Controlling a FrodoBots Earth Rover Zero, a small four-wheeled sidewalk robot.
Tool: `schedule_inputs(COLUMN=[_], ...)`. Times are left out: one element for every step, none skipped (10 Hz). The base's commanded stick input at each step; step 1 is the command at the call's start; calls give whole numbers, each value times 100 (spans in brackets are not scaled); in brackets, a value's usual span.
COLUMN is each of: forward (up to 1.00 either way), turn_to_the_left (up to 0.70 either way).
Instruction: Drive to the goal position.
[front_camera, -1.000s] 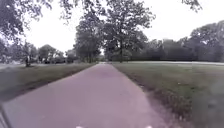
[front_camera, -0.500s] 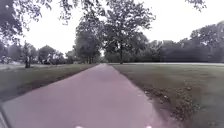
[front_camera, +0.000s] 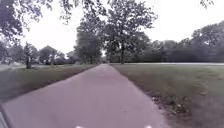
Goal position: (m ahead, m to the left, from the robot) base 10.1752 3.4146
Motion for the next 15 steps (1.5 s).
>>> schedule_inputs(forward=[70,70,70,70,70,70,70,70,70,70,70,70,70,70,70], turn_to_the_left=[1,1,1,1,1,1,0,0,0,0,0,0,1,5,13])
